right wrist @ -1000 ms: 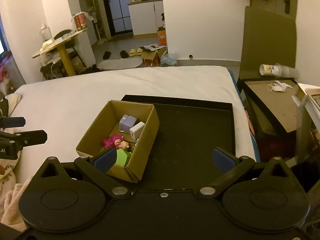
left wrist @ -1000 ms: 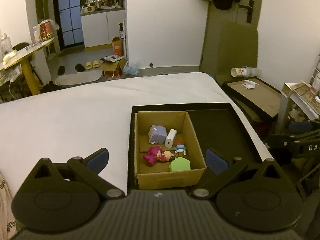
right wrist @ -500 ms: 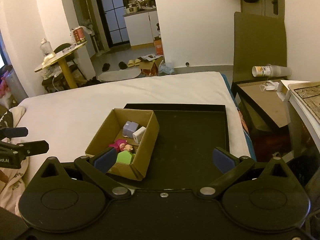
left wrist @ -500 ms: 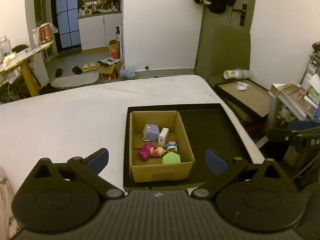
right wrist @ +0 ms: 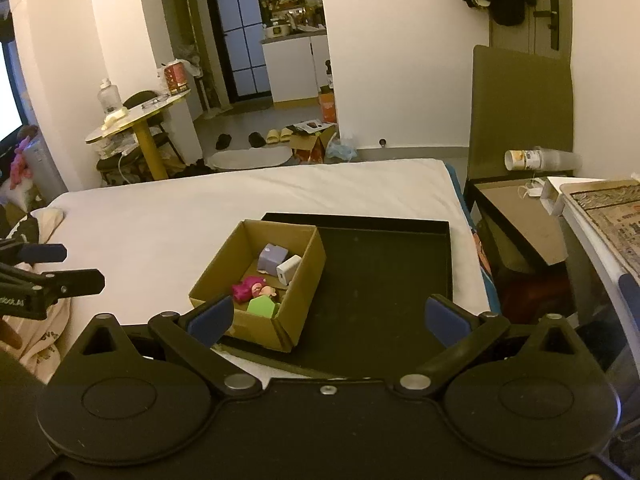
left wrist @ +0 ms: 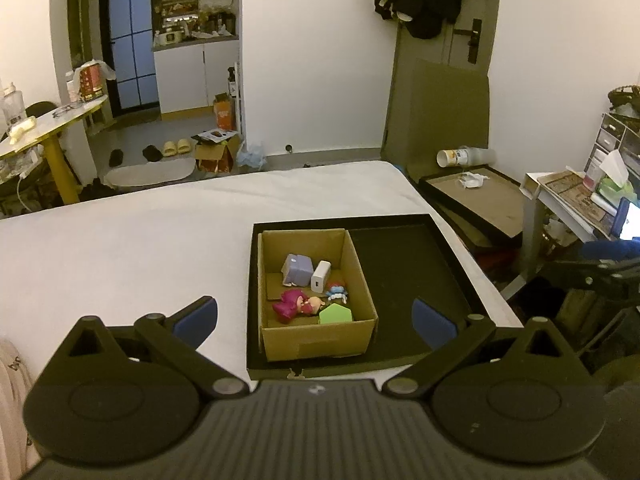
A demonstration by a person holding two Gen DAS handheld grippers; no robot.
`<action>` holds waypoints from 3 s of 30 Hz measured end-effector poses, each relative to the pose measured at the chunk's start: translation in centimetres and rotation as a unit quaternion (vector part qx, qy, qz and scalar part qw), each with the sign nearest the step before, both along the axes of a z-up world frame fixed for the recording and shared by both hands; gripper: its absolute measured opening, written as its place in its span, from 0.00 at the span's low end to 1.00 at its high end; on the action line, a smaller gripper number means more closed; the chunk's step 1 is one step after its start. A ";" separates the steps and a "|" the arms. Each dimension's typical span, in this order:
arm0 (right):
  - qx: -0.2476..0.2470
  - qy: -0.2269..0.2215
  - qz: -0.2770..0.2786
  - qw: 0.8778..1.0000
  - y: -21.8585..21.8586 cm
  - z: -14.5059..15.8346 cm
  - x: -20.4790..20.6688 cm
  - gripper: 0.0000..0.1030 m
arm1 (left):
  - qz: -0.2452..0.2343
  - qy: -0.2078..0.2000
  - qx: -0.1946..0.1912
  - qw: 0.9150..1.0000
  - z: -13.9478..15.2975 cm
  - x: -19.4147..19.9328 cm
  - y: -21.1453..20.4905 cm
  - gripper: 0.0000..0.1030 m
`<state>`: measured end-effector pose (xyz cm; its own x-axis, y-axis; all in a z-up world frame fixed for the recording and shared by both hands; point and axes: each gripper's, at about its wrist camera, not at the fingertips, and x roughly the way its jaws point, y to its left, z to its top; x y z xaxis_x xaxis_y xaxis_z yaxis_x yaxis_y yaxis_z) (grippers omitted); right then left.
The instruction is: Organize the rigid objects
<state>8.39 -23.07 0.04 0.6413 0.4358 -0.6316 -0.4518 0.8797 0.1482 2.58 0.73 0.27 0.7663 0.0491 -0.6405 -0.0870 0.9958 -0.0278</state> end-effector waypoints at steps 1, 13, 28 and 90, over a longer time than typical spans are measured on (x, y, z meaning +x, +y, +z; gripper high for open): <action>0.003 0.000 0.000 1.000 -0.1 0.1 -0.3 1.00 | 0.001 -0.002 0.000 1.000 0.1 -0.2 0.0 1.00; 0.023 -0.004 0.011 1.000 -0.3 1.7 -2.8 1.00 | 0.009 -0.010 0.017 1.000 0.9 -1.7 -0.9 1.00; 0.050 0.005 0.016 0.999 -0.1 2.9 -4.1 1.00 | -0.002 -0.031 0.018 0.999 2.4 -2.7 -2.3 1.00; 0.027 0.013 0.021 0.999 1.7 3.4 -4.9 1.00 | 0.006 -0.016 -0.018 1.000 3.0 -3.8 -1.3 1.00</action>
